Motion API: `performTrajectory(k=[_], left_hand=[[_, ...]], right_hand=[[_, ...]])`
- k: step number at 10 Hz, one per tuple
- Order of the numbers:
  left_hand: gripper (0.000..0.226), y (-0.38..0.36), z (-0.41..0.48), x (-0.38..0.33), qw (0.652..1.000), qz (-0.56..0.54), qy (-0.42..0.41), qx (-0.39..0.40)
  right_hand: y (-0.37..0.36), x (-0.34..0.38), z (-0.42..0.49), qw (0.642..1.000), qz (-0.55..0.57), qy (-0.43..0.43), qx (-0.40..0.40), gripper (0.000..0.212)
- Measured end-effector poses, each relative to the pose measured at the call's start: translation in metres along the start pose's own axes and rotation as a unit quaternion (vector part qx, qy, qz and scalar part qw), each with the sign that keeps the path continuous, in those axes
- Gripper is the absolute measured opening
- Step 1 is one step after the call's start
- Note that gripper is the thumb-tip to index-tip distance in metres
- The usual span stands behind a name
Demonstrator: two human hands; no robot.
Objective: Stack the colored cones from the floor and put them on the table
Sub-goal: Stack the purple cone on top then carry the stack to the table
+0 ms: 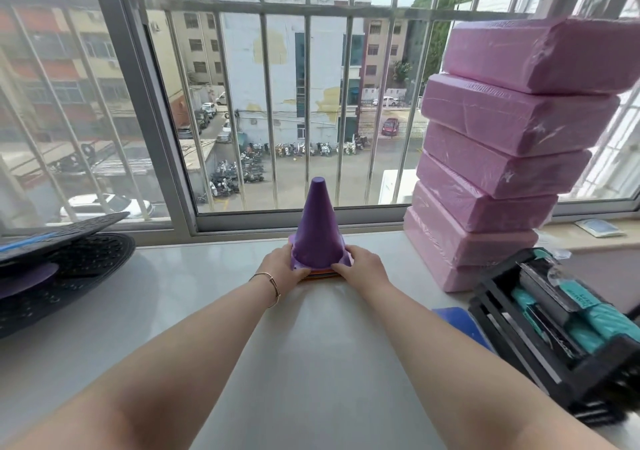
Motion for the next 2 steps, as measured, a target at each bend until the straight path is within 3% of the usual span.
performTrajectory(k=[1,2], left_hand=[[0.071,0.004,-0.013,-0.007,0.995,0.084,-0.043,-0.014],[0.080,0.015,-0.034,-0.020,0.977,0.183,-0.092,-0.056]], right_hand=[[0.006,0.003,-0.010,0.997,-0.054,0.058,-0.024,0.036],[0.018,0.007,-0.026,0.978,-0.152,0.129,-0.063,0.052]])
Point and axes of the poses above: each hand's wrist, its own z-axis towards the middle knuckle, its own y-axis out of the back of the hand, x = y × z, the point moved 5 cm from there along z, towards the middle knuckle, and after that the axes turned 13 degrees about -x, right-handed, at the moved point
